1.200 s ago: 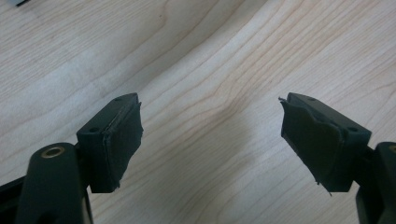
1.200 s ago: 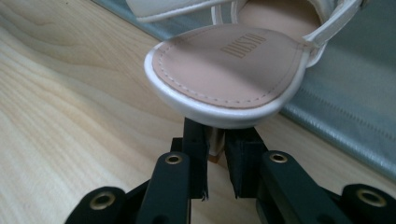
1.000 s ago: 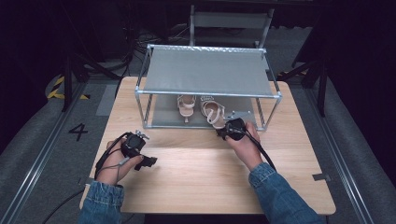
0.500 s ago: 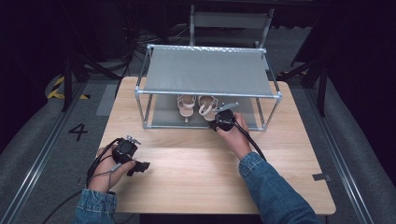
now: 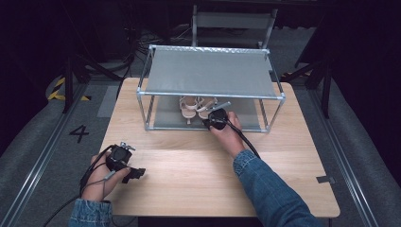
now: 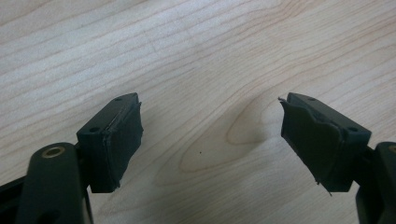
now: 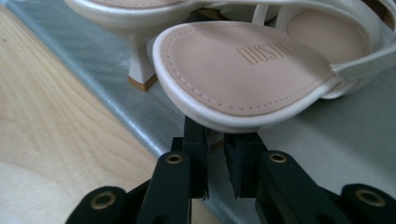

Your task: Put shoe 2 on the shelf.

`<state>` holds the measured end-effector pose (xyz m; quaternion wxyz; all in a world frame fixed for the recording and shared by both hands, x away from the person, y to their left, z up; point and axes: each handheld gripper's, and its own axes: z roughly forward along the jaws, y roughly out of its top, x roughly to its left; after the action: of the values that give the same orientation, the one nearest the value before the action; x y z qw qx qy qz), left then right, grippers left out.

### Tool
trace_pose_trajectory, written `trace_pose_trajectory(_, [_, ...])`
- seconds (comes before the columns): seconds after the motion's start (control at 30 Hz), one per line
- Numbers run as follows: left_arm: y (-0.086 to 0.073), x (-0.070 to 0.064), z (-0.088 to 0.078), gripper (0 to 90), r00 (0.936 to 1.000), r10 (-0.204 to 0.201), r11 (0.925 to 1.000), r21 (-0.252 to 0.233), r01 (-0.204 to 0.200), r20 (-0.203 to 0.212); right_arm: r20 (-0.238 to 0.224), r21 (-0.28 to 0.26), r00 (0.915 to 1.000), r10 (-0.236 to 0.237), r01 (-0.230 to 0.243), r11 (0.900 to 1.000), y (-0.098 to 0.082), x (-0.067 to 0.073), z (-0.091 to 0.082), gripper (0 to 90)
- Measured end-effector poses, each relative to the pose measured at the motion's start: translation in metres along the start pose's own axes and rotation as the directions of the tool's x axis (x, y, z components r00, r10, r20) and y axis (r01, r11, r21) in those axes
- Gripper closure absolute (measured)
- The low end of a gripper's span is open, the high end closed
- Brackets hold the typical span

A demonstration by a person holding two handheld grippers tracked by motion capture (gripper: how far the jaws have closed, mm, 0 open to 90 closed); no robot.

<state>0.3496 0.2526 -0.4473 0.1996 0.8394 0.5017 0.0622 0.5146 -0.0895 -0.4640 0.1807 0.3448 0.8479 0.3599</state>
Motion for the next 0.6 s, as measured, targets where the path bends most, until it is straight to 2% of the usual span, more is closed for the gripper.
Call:
trace_pose_trajectory(0.17, [-0.002,0.001,0.0,21.1,1.0,-0.002,1.0,0.005,0.002,0.003,0.004,0.0,1.0,-0.001,0.001,1.0,0.002,0.002,0.007,78.4])
trace_pose_trajectory(0.27, [-0.001,0.001,0.001,21.1,1.0,-0.003,1.0,0.003,0.003,0.002,0.031,-0.016,0.9994,-0.014,0.014,1.0,0.001,0.003,0.004,67.2])
trace_pose_trajectory(0.3, [-0.001,0.0,0.001,21.1,1.0,-0.004,1.0,0.002,0.004,0.003,0.019,-0.028,0.9997,0.011,-0.011,1.0,0.0,0.003,-0.001,61.7])
trace_pose_trajectory(0.37, [0.001,0.0,0.002,21.1,1.0,0.002,1.0,0.004,-0.002,0.008,0.006,-0.036,0.9995,0.032,-0.032,0.999,0.0,0.002,-0.009,55.9])
trace_pose_trajectory(0.6, [0.003,-0.001,0.001,20.7,1.0,0.008,0.9999,-0.01,-0.008,0.002,-0.013,-0.055,0.9989,0.045,-0.046,0.997,-0.004,0.003,-0.052,47.4])
